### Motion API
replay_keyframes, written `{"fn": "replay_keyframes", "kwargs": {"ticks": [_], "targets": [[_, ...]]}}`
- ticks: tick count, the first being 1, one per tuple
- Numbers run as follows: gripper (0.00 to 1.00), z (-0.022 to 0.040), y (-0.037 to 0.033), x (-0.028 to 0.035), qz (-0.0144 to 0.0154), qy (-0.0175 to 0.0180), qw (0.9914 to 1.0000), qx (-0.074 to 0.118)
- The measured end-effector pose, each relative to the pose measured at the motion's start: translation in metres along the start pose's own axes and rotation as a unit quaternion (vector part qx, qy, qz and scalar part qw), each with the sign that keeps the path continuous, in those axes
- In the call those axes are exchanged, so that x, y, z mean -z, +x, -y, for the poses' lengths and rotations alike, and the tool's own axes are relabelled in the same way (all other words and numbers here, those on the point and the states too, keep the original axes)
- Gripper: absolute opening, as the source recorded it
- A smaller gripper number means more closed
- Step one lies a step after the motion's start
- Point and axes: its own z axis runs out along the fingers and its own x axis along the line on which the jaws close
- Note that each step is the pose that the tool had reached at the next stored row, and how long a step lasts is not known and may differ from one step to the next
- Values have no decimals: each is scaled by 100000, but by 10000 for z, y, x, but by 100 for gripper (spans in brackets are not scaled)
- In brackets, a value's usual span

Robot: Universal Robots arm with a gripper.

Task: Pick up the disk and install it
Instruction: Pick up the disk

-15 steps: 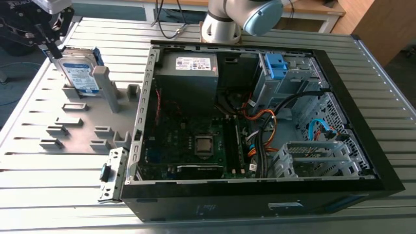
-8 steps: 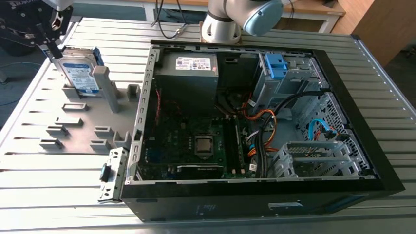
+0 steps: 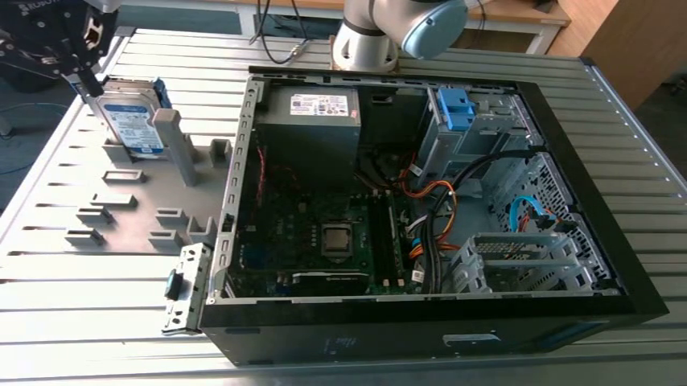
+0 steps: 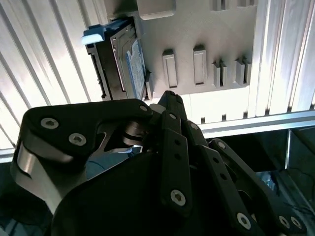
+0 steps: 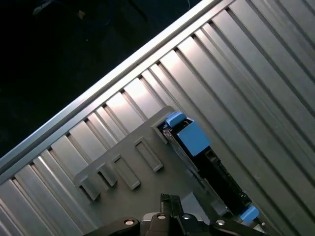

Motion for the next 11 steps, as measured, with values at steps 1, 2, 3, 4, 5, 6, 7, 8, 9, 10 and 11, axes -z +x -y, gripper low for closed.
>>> {"fn": "replay_keyframes", "kwargs": {"ticks": [1, 2, 3, 4, 5, 6, 7, 8, 9, 10, 11], "targets": [[11, 0, 0, 0, -19, -20, 99996, 869], [11, 0, 0, -1, -39, -41, 99985, 1726], [11, 0, 0, -1, -63, -64, 99965, 2660], [11, 0, 0, 0, -86, -86, 99938, 3509], [11, 0, 0, -1, -106, -104, 99907, 4315], [11, 0, 0, -1, -124, -123, 99870, 5093], [11, 0, 0, -1, -140, -141, 99828, 5860], [11, 0, 0, -1, -158, -159, 99780, 6627], [11, 0, 0, -1, -178, -178, 99727, 7378], [11, 0, 0, -1, -196, -198, 99664, 8184], [11, 0, 0, -1, -217, -215, 99599, 8941]]}}
